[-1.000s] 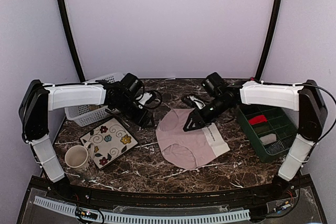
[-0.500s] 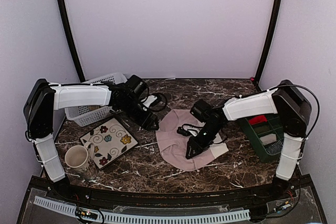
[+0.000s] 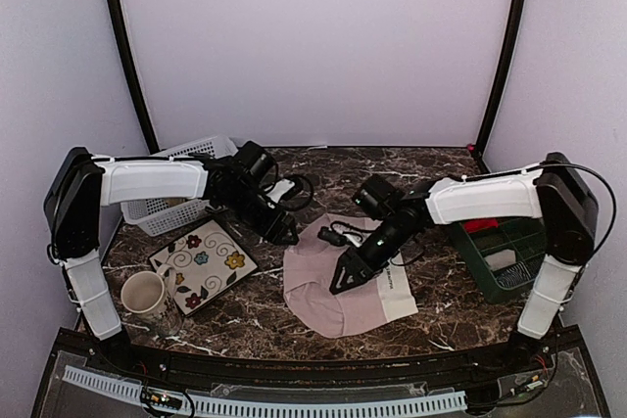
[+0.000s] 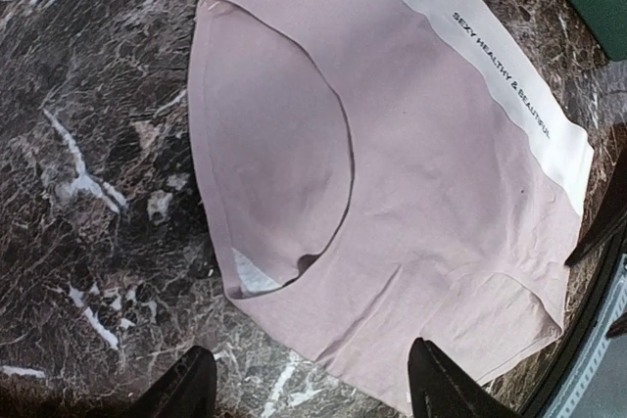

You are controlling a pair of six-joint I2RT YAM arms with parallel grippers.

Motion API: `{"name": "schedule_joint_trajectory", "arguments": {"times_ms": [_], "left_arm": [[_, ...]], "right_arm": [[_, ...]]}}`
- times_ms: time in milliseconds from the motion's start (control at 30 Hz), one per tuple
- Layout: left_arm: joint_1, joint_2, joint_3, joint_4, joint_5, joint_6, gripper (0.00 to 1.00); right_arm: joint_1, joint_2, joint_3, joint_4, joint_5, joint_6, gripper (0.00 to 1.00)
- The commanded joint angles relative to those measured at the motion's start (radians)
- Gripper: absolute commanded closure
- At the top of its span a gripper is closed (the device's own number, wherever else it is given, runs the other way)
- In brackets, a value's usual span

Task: Roll the underwear
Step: Move the underwear to the center of the board.

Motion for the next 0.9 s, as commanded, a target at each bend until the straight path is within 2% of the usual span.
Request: {"name": "schedule_joint_trajectory", "arguments": {"times_ms": [0,133,333,600,867], "left_arm": [[-0.027,0.021,0.010,0.013,0.083,0.044,0.32],[-0.071,0.072,0.031,0.007,0.126,0.053,0.38],[-0.091,0.107,-0.015,0.009,0.138,0.038,0.46],[-0.082,0.110,-0.082,-0.042,0.061,0.058,0.50],[-0.061,0.082,-0.130,-0.080,0.015,0.067,0.54]], "right_arm": [[-0.131,-0.160,-0.094,0.085,-0.005,0.061,0.50],[-0.211,-0.143,-0.115,0.038,0.079,0.018,0.55],[-0.216,-0.113,-0.164,-0.004,0.088,-0.016,0.60],[-0.106,-0.052,-0.274,0.072,0.040,0.017,0.63],[-0.032,-0.052,-0.272,0.059,0.027,0.039,0.63]]}}
